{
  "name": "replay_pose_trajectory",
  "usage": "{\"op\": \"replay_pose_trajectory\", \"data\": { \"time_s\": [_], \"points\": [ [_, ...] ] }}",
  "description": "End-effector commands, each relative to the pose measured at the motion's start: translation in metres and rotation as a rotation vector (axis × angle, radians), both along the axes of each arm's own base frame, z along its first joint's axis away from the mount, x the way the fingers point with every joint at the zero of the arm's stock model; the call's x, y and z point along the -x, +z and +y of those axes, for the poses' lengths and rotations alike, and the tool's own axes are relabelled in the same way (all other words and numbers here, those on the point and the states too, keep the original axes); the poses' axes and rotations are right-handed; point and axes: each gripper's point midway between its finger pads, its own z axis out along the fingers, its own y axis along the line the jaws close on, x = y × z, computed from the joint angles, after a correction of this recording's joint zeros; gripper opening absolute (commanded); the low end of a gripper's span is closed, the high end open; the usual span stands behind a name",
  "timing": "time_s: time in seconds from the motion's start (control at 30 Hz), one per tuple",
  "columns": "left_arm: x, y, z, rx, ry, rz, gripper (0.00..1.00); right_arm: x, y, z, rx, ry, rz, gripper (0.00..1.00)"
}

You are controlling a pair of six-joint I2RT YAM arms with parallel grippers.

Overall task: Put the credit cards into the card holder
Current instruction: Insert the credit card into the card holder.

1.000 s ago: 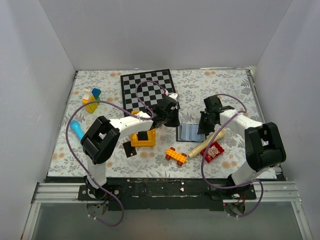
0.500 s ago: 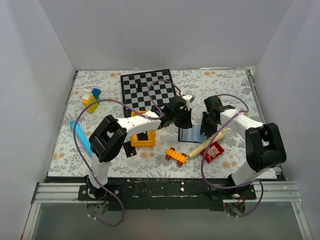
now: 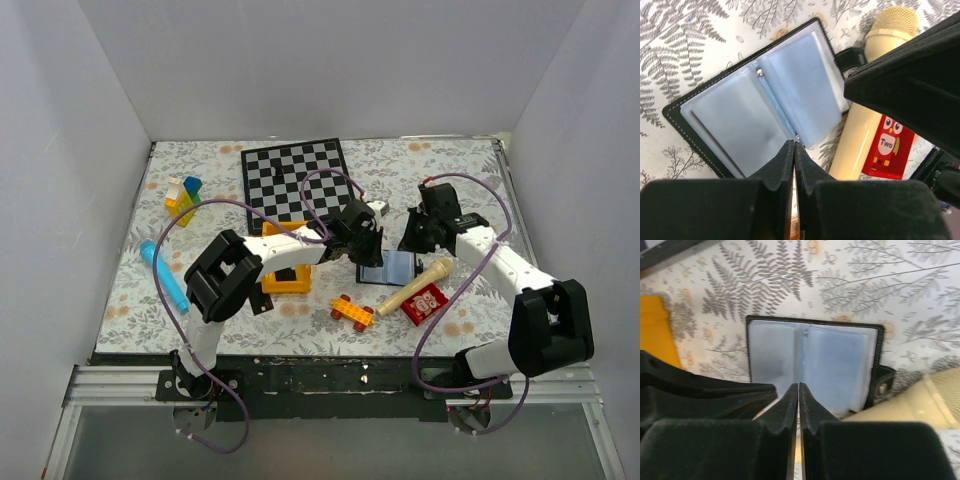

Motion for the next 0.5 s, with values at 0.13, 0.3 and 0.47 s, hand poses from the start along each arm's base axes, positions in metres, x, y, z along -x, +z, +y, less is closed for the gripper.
{"op": "replay_pose_trajectory", "data": {
  "time_s": [0.13, 0.3, 0.47],
  "points": [
    [0.003, -0.021, 0.015, -0.033, 0.044, 0.037, 0.0, 0.001, -0.017, 0.041, -0.187, 0.136, 0.066, 0.01],
    [0.002, -0.033, 0.018, -0.053, 0.052, 0.054, 0.0, 0.003, -0.037, 0.04, -0.169, 0.113, 0.141, 0.01],
    [0.001, -0.044, 0.026, -0.081, 0.069, 0.073, 0.0, 0.008, -0.059, 0.021, -0.063, 0.041, 0.22, 0.01]
  ]
}}
